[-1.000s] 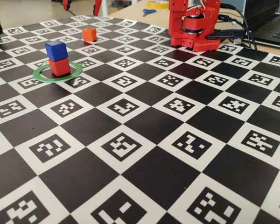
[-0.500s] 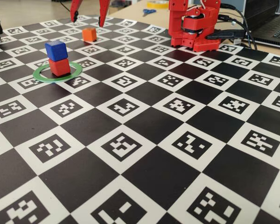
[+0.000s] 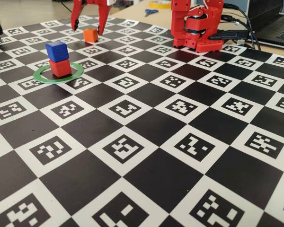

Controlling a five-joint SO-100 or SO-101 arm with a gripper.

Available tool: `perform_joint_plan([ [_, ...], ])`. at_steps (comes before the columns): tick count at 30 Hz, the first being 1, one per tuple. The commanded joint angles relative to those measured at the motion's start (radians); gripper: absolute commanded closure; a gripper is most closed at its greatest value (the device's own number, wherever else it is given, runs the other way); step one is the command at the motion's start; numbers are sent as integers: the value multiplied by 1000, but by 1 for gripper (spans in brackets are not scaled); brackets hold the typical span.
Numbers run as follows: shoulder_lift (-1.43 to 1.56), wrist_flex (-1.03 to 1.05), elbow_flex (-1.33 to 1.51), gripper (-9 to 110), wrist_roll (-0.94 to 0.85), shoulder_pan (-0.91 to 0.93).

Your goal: Grab the red cube then put it in the green circle then put the blue cube on top and finally the orange cube on top

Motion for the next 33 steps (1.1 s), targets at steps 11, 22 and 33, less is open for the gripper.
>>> perform_joint_plan([
  [11, 12, -38, -8, 64, 0, 20],
  [22, 11, -46, -12, 79, -8, 12],
  [33, 23, -57, -3, 91, -17, 11],
])
